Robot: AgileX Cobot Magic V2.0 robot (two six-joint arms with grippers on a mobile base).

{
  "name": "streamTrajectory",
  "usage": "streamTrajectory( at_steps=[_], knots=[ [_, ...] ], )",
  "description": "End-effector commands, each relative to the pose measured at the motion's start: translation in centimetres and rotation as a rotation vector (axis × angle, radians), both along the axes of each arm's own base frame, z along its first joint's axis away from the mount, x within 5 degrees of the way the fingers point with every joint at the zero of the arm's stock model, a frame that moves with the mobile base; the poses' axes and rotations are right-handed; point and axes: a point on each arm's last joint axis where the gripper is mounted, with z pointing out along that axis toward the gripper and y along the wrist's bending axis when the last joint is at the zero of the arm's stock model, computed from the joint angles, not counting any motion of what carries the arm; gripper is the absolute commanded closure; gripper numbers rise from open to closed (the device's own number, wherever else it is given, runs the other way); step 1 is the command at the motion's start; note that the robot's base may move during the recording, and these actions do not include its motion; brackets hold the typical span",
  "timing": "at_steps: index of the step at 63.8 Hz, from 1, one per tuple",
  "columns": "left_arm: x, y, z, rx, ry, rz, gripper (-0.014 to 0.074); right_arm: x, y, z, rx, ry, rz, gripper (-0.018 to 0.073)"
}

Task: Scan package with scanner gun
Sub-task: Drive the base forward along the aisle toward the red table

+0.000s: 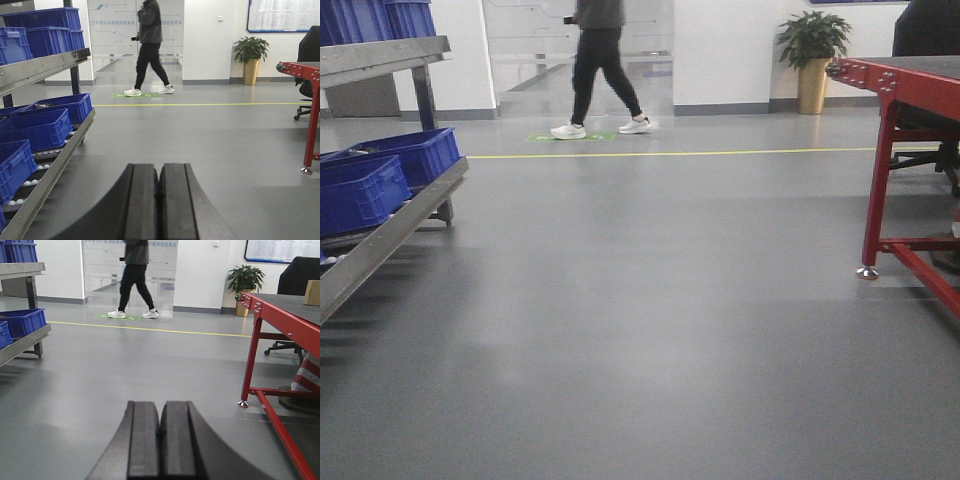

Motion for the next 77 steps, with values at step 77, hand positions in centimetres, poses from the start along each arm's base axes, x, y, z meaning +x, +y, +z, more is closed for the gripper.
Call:
streamTrajectory(
  at_steps=[77],
  knots=[
    [-0.06,0.01,0.28,-0.005,-0.027,0.001,0.0707,-0.02,-0.03,0.17,0.005,-0.019,-0.005,0.0727]
  ],
)
